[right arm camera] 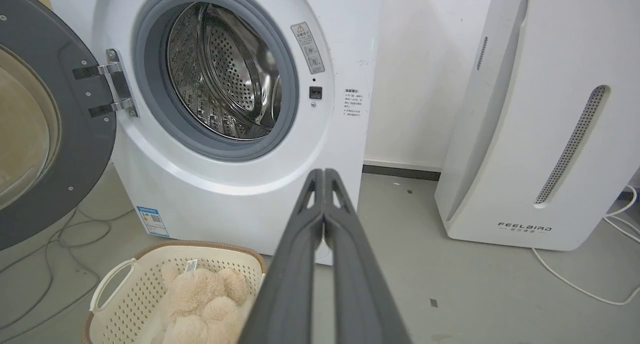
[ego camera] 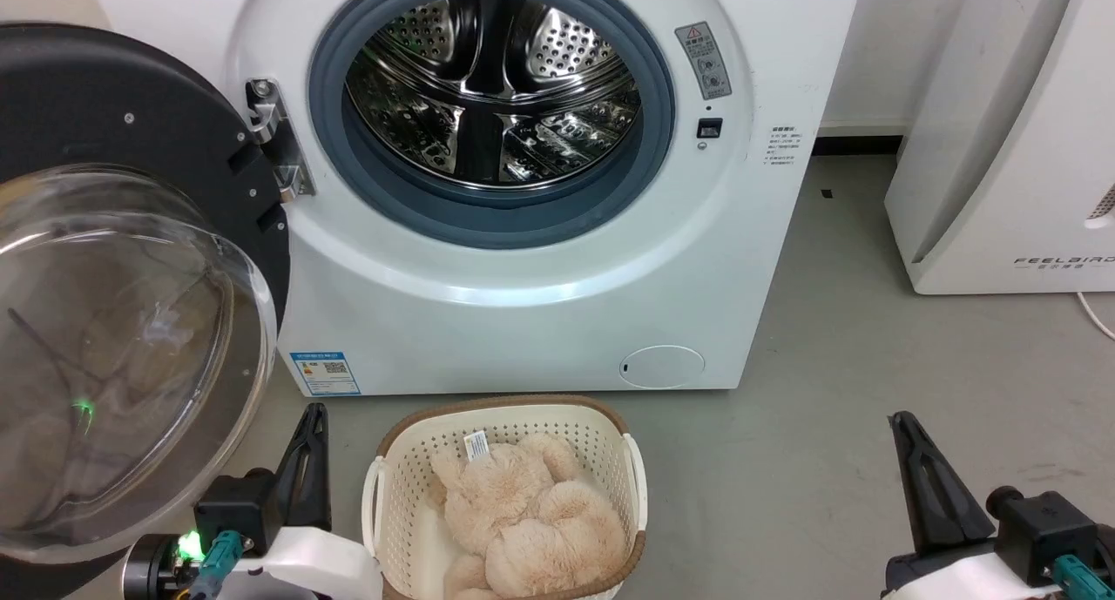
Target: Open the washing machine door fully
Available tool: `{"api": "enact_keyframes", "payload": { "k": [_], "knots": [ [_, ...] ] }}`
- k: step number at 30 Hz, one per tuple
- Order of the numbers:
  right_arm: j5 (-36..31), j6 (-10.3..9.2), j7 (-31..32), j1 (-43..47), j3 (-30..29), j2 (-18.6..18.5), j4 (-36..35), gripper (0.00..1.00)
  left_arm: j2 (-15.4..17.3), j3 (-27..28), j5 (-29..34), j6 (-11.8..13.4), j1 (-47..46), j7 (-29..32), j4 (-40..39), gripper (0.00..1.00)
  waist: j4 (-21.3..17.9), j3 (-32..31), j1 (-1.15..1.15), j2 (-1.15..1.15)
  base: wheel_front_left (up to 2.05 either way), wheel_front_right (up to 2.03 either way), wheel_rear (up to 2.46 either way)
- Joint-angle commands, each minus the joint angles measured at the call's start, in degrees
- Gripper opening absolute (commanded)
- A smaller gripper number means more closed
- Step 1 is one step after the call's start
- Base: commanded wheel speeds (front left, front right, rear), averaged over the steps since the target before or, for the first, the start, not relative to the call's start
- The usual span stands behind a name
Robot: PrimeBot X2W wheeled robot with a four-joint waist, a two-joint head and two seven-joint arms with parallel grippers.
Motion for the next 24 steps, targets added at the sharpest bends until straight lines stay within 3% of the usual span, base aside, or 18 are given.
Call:
{"api": "enact_keyframes", "payload": {
  "k": [1, 24],
  "knots": [
    [-0.3, 0.02, 0.4, -1.1, 0.2, 0.1, 0.2, 0.0, 0.0, -0.2, 0.5, 0.4, 0.4, 0.4, -0.4, 0.0, 0.0, 0.0, 0.0, 0.0, 0.0, 0.0, 0.0],
    [-0.7, 0.03, 3.0, -2.0, 0.9, 0.1, 0.5, 0.0, 0.0, -0.9, 1.1, 0.8, 0.5, 3.0, -2.1, 0.0, 0.3, 0.1, 0.0, 0.0, 0.0, 0.0, 0.0]
  ]
}}
